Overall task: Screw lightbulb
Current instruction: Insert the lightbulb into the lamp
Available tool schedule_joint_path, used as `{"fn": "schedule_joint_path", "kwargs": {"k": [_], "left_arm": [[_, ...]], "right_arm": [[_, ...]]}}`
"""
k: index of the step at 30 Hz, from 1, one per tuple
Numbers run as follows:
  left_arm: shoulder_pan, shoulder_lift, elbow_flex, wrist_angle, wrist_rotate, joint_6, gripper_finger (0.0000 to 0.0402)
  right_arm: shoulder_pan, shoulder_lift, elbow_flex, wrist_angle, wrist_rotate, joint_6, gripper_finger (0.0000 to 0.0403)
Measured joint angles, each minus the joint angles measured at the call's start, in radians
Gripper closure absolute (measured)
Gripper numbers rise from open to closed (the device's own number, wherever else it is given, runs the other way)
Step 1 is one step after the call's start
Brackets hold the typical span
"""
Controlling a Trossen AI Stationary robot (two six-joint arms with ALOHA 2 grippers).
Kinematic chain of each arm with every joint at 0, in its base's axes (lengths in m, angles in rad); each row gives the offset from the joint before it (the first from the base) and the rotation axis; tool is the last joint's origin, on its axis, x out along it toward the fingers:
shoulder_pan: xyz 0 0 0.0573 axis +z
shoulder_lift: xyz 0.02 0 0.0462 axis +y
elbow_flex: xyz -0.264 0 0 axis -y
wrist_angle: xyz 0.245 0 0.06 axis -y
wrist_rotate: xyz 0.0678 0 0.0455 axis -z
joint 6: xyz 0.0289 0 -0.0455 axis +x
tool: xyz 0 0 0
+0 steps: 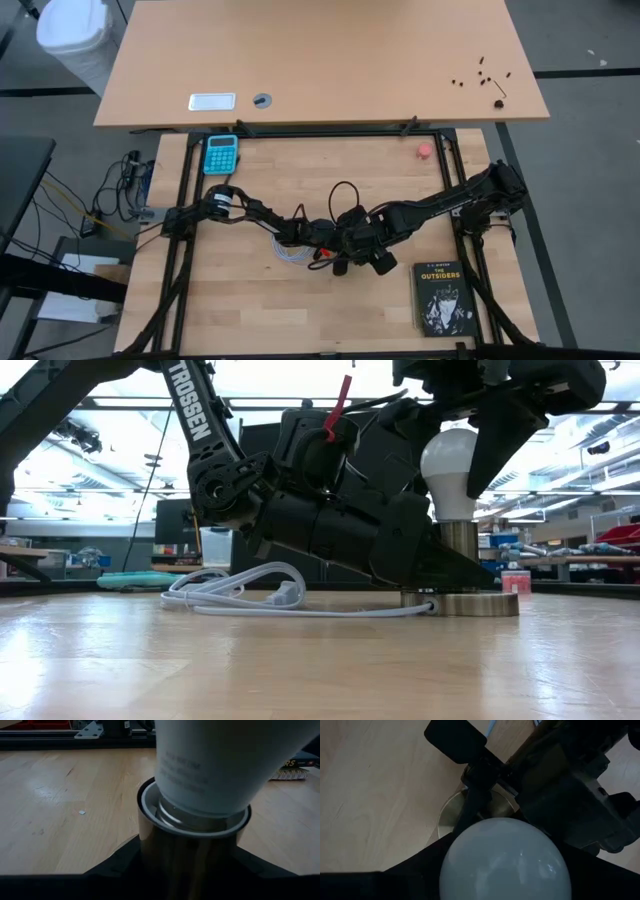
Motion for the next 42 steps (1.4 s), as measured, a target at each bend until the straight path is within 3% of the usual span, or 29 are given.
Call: {"fn": "schedule_joint_path", "kwargs": {"k": [12,42], "left_arm": [[0.0,0.0,0.0,0.004,-0.001,-0.006,0.0208],[-0.003,0.0,0.0,0.007,0.007,-0.018,0.0208]], "right_arm": [[-0.017,0.0,0.0,0.0,-0.008,0.157,0.0125],[-0.037,0.001,-0.006,0.026,-0.07,0.832,0.0123]]}}
